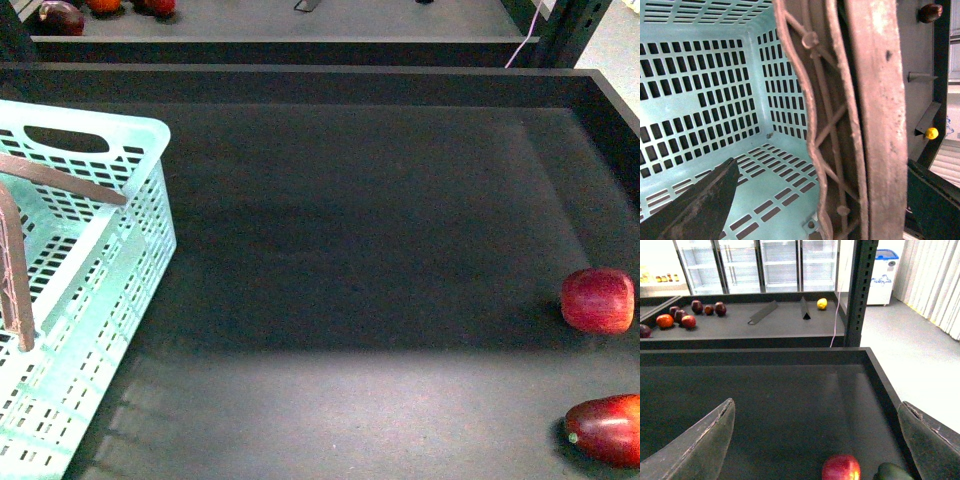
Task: Pick apple with right arm and hold basket with left
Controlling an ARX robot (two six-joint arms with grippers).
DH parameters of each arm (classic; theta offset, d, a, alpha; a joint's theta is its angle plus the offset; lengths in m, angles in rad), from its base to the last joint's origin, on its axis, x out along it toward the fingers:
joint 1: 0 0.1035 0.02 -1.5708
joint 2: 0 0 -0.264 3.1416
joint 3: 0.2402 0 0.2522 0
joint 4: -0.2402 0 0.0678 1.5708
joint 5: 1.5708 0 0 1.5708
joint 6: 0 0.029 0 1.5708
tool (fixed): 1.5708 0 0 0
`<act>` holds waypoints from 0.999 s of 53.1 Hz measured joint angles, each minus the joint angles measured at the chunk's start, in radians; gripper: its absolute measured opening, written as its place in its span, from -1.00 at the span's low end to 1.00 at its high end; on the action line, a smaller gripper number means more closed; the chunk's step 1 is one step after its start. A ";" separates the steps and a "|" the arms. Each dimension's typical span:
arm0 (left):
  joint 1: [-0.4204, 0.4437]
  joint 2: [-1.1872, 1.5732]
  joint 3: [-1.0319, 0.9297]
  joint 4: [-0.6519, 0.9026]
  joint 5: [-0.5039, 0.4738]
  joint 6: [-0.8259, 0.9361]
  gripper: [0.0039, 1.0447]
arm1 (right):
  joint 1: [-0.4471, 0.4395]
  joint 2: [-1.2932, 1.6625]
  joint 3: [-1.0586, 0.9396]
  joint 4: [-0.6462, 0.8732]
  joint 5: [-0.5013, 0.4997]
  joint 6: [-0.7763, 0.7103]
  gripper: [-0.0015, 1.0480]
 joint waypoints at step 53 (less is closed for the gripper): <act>-0.068 -0.066 0.053 -0.165 -0.043 -0.007 -0.68 | 0.000 0.000 0.000 0.000 0.000 0.000 0.83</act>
